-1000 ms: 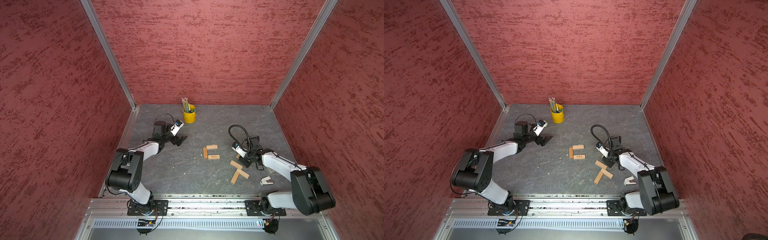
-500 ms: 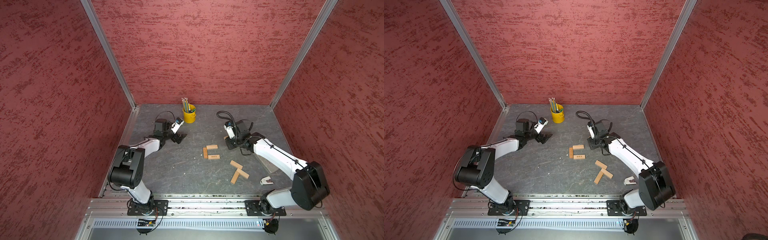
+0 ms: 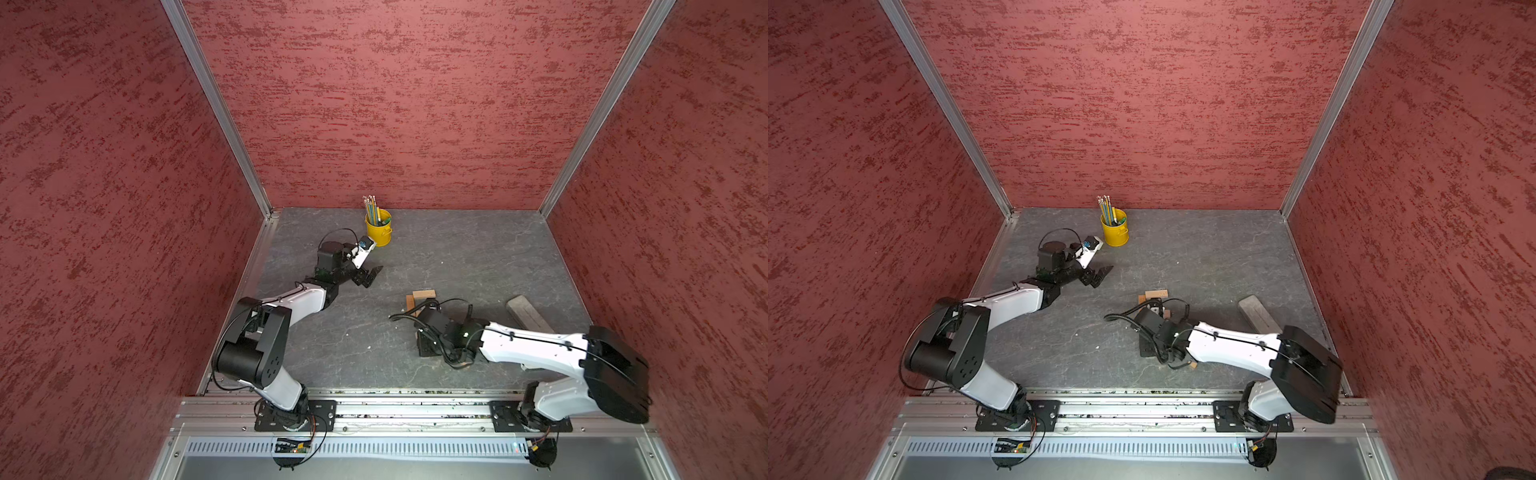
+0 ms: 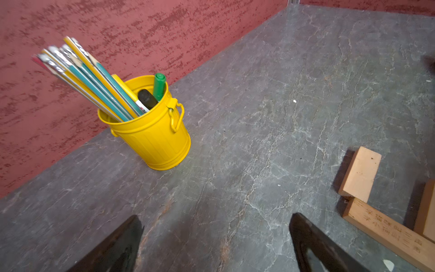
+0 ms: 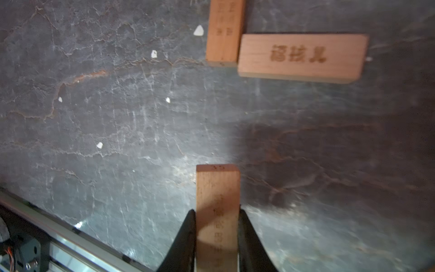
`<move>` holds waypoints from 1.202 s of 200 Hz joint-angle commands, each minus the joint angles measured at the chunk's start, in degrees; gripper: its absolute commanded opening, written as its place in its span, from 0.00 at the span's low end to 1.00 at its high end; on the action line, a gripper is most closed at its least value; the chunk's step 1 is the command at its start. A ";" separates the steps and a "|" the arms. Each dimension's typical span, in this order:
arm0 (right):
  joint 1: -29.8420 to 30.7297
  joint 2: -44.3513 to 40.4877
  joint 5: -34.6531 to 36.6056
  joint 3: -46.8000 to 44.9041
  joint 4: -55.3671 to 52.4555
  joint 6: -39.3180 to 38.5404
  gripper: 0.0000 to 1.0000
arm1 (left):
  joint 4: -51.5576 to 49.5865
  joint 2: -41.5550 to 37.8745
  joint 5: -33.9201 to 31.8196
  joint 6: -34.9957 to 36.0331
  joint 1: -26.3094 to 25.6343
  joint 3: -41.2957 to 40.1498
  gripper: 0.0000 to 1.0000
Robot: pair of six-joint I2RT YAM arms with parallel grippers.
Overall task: Assemble the number 8 with building blocks
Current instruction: Assemble the building block at the center of the board.
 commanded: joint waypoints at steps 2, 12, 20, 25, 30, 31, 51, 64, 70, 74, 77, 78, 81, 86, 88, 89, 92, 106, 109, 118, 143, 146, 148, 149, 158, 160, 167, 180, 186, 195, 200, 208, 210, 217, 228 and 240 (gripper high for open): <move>0.47 2.52 4.43 3.18 0.95 5.81 0.00 | 3.03 -1.58 -0.45 -1.09 0.42 -0.38 0.99; 0.04 2.20 4.91 3.03 1.81 6.36 0.00 | 2.91 -1.34 0.12 -1.08 0.50 -0.35 0.99; -0.65 2.00 4.61 2.94 2.62 6.83 0.00 | 2.99 -1.43 0.84 -1.30 0.71 -0.55 1.00; -1.05 2.14 4.47 3.07 2.77 6.94 0.00 | 3.00 -1.53 1.15 -1.57 0.96 -0.72 0.99; -1.31 2.48 4.46 3.45 2.41 6.94 0.00 | 3.25 -1.80 1.55 -1.81 1.28 -0.97 0.99; -1.32 2.55 4.46 3.58 2.33 6.91 0.00 | 3.30 -1.79 1.68 -1.89 1.37 -0.99 0.99; -2.41 4.79 4.13 5.60 0.47 6.44 0.00 | 4.04 -2.12 2.65 -3.63 3.05 -1.36 1.00; -2.98 7.09 3.75 7.80 -1.13 5.13 0.01 | 4.06 -2.40 3.73 -4.07 3.86 -1.54 1.00; -3.21 8.36 3.32 8.89 -1.81 4.20 0.02 | 4.05 -2.43 4.41 -4.20 4.21 -1.61 0.99; -3.41 9.09 3.08 9.79 -2.49 3.53 0.02 | 4.05 -2.34 4.72 -4.32 4.38 -1.67 0.99; -3.51 9.78 2.85 10.47 -3.04 3.11 0.02 | 4.13 -2.26 4.86 -4.48 4.60 -1.57 0.99; -3.52 10.06 2.78 10.69 -3.21 2.97 0.03 | 4.14 -2.24 4.92 -4.54 4.66 -1.55 1.00; -3.61 10.65 2.71 11.29 -3.79 2.52 0.03 | 4.14 -2.03 5.09 -4.70 4.84 -1.57 0.99; -3.74 11.66 2.63 12.49 -4.82 1.94 0.03 | 4.34 -1.85 5.27 -4.98 5.16 -1.61 0.99; -3.72 12.02 2.55 12.87 -5.21 1.73 0.03 | 4.35 -1.73 5.35 -5.03 5.27 -1.55 1.00; -3.80 12.20 2.54 13.08 -5.30 1.62 0.03 | 4.33 -1.75 5.38 -5.12 5.30 -1.50 1.00; -3.84 12.75 2.38 13.57 -5.89 1.39 0.04 | 4.36 -1.55 5.53 -5.25 5.52 -1.45 1.00; -4.22 14.63 1.96 15.17 -7.87 0.75 0.04 | 4.67 -1.10 6.71 -5.80 6.32 -1.40 0.99; -4.28 14.85 1.85 15.35 -8.20 0.73 0.05 | 4.75 -1.07 6.91 -5.95 6.39 -1.36 0.99; -4.51 15.57 1.74 15.82 -9.02 0.75 0.05 | 4.57 -0.99 7.38 -6.11 6.80 -1.31 0.99; -4.85 16.58 2.04 17.89 -11.98 0.92 0.06 | 4.36 -0.67 8.06 -6.10 7.34 -1.03 0.99; -4.87 16.59 2.08 18.06 -12.17 0.96 0.06 | 4.26 -0.57 8.06 -6.07 7.43 -1.01 0.99; -4.92 16.61 2.00 18.15 -12.34 0.94 0.06 | 4.15 -0.57 8.07 -6.09 7.44 -1.00 0.99; -4.93 16.65 2.00 18.18 -12.38 0.96 0.06 | 4.15 -0.56 8.06 -6.09 7.45 -1.00 0.99; -5.10 16.86 1.87 18.62 -13.11 0.87 0.07 | 4.01 -0.49 8.12 -6.07 7.45 -0.96 0.99; -5.14 16.92 1.88 18.80 -13.30 0.78 0.07 | 3.91 -0.53 8.20 -6.02 7.45 -0.93 0.99; -5.29 17.23 1.85 19.10 -13.77 0.51 0.08 | 3.47 -0.57 8.31 -5.88 7.45 -0.78 0.99; -5.38 17.80 1.74 19.68 -14.14 0.20 0.10 | 2.68 -0.88 8.25 -5.45 7.14 -0.65 0.99; -5.46 18.06 1.80 19.93 -14.18 0.04 0.10 | 2.32 -1.00 8.15 -5.06 6.97 -0.69 0.99; -5.55 18.41 1.81 20.20 -14.28 -0.31 0.10 | 2.12 -1.07 8.14 -4.86 6.89 -0.65 0.99; -5.63 18.58 1.90 20.38 -14.27 -0.45 0.10 | 2.07 -0.99 8.07 -4.86 6.92 -0.73 0.99; -5.72 18.85 1.81 20.56 -14.37 -0.62 0.10 | 2.05 -1.00 7.96 -4.86 6.92 -0.76 0.99; -5.73 18.89 1.75 20.58 -14.43 -0.60 0.10 | 2.06 -0.99 7.96 -4.82 6.92 -0.75 0.99; -5.73 19.15 1.66 20.67 -14.46 -0.79 0.11 | 2.02 -0.91 7.87 -4.86 6.91 -0.67 0.99; -5.80 19.61 1.30 20.71 -14.62 -0.92 0.12 | 2.00 -0.84 8.03 -4.86 6.92 -0.57 0.99; -5.82 19.86 0.71 20.68 -14.63 -1.04 0.15 | 1.99 -0.82 8.13 -4.86 6.92 -0.57 0.99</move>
